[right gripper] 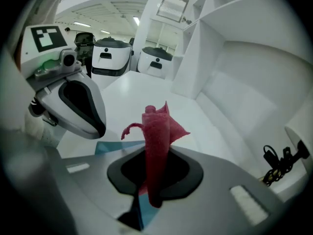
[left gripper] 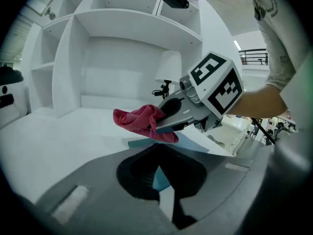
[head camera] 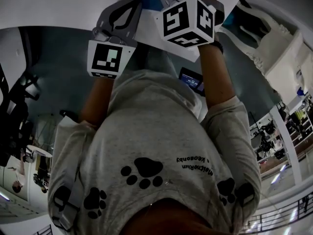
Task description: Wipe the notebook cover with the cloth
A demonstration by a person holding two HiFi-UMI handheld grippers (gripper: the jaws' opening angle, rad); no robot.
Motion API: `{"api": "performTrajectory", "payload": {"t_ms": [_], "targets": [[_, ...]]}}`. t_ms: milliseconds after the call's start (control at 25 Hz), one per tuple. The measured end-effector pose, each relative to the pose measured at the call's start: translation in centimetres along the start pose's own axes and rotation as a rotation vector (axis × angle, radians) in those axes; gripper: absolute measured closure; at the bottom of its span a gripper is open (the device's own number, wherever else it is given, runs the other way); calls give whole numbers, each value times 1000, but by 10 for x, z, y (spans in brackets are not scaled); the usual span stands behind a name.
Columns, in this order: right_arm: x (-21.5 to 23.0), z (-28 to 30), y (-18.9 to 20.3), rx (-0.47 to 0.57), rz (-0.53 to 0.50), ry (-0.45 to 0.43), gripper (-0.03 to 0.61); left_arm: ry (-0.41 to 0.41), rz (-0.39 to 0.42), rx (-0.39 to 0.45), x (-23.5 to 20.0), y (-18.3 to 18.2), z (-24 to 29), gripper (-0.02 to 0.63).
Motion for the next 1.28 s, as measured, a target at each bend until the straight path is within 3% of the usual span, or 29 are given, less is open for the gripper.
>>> {"api": "performTrajectory", "payload": {"t_ms": [520, 920, 1280], "targets": [[10, 33, -11, -154, -23, -167, 531, -6, -53, -223, -5, 19, 4, 617], [13, 47, -16, -240, -24, -185, 531, -5, -65, -384, -12, 41, 1, 617], [4, 49, -8, -265, -64, -213, 534, -14, -92, -395, -9, 44, 1, 617]]}}
Point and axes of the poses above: the fingertips, and each gripper's own axes: z forward along the fingers, x to its right, y out of its underside, the point moved 9 cm from there along -z, backward along the fingers, and after that the axes turned 6 degrees about -y, right-handed, at the moved point
